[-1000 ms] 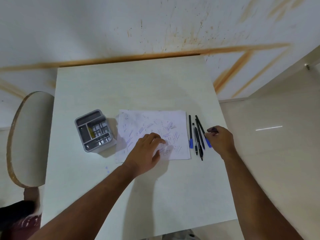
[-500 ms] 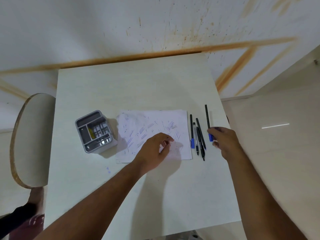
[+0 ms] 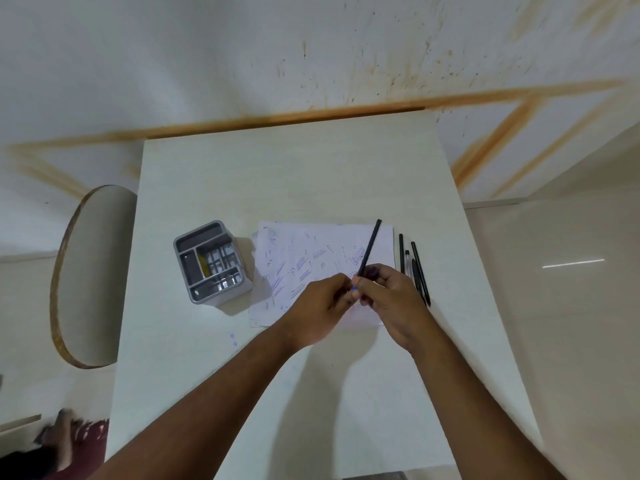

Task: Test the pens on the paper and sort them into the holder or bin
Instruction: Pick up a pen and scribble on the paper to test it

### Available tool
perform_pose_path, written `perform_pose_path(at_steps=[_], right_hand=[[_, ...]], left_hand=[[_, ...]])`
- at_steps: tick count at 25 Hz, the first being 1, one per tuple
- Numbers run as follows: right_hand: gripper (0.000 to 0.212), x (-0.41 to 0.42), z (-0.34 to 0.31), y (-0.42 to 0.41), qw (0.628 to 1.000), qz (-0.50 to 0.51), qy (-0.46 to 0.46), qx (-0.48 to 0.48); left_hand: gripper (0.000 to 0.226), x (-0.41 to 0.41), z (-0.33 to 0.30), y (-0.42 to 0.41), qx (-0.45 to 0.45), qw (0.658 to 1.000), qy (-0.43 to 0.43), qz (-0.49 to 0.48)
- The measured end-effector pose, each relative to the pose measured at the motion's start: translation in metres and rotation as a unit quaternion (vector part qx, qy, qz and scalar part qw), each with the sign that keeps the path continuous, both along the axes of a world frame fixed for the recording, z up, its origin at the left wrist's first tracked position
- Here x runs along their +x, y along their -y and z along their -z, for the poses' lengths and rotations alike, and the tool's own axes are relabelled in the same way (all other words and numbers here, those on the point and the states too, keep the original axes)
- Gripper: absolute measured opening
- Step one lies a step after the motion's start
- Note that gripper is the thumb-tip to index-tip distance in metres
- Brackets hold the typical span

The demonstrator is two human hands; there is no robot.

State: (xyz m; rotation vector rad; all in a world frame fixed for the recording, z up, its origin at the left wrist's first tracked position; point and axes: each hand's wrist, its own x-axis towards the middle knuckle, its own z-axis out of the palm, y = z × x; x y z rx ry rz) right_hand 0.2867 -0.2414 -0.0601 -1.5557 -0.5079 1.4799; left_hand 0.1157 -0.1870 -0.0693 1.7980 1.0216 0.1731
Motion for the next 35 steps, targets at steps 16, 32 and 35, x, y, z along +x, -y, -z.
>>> perform_pose_path(at_steps=[16,32,35], right_hand=[[0.017,0.055,-0.014,-0.067,0.975,0.064,0.166,0.131],[0.008,0.004,0.077,-0.106,0.912,0.001,0.397,0.106],[0.007,0.000,0.087,-0.108,0.903,-0.007,0.416,0.105]], left_hand=[[0.041,-0.035,0.021,-0.039,0.047,0.980,0.036,-0.189],[0.027,-0.002,0.100,-0.080,0.372,0.902,-0.195,-0.101],[0.027,-0.002,0.102,-0.083,0.378,0.899,-0.196,-0.103]])
